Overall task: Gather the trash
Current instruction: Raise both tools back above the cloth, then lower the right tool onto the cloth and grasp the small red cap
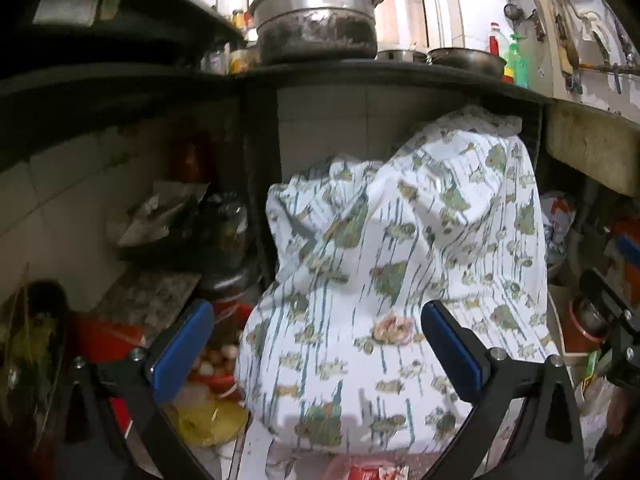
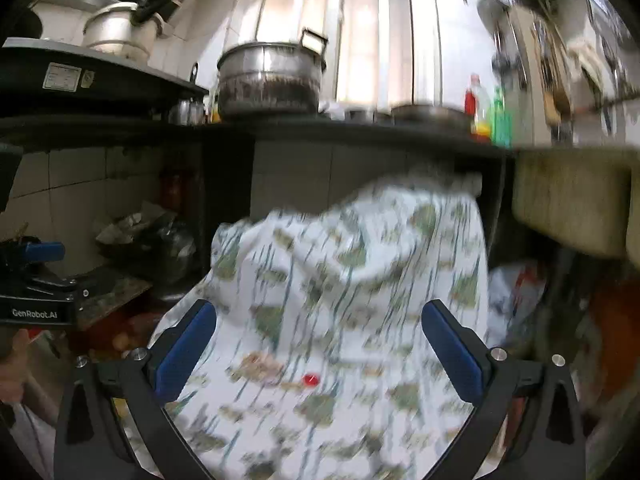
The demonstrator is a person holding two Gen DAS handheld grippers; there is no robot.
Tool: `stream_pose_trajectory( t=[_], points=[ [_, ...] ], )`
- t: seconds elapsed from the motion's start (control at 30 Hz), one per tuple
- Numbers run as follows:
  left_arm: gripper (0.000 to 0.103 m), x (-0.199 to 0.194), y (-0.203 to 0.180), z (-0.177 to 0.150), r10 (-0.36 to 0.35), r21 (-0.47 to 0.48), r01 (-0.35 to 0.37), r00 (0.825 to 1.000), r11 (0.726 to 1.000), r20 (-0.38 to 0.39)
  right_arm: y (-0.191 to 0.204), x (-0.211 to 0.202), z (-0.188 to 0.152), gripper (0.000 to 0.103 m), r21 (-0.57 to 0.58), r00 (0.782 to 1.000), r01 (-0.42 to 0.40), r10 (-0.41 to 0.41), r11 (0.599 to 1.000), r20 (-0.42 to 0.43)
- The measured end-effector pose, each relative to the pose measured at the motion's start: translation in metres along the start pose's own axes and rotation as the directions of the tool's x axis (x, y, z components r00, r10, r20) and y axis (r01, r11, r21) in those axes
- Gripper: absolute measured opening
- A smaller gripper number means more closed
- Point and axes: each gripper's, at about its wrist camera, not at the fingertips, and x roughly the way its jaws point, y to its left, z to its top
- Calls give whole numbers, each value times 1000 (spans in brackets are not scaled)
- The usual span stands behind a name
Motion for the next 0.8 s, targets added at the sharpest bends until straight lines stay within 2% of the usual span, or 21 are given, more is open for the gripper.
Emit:
stream_pose_trajectory(
  t=[0.1,0.17,0.3,0.4,0.5,0.63,0.67,0.73,0.77,0.8],
  points=[
    [103,16,-9,10,0,27,0,1000,1000,-15,-3,16,7,103,-77,999,37,-39,996,-24],
    [103,28,-10,13,-2,33,3,1000,999,-30,-7,30,7,103,-79,997,64,-66,995,-26],
    [103,59,-9,7,-13,31,17,994,999,-106,-20,62,-8,103,-15,991,83,-84,996,-105],
    [103,83,-7,-4,-1,27,5,988,1000,-157,-32,86,-30,103,49,977,106,-95,993,-188],
    [103,108,-8,-6,4,24,1,978,1000,-210,-34,123,-39,103,25,941,95,-82,995,-329],
    [103,128,-13,4,-31,23,38,969,999,-243,-28,160,-48,103,-20,901,51,-54,999,-431],
    [103,135,-16,8,-40,28,49,966,998,-254,-26,171,-51,101,-15,882,11,-17,1000,-470],
    [103,146,-18,13,-50,34,61,964,998,-261,-21,194,-59,85,11,831,-30,31,1000,-555],
    [103,154,-19,15,-45,41,58,963,997,-267,-20,202,-62,82,25,814,-40,47,999,-580],
    [103,160,-19,16,-37,45,51,961,998,-273,-17,213,-66,79,45,787,-53,69,998,-613]
  ],
)
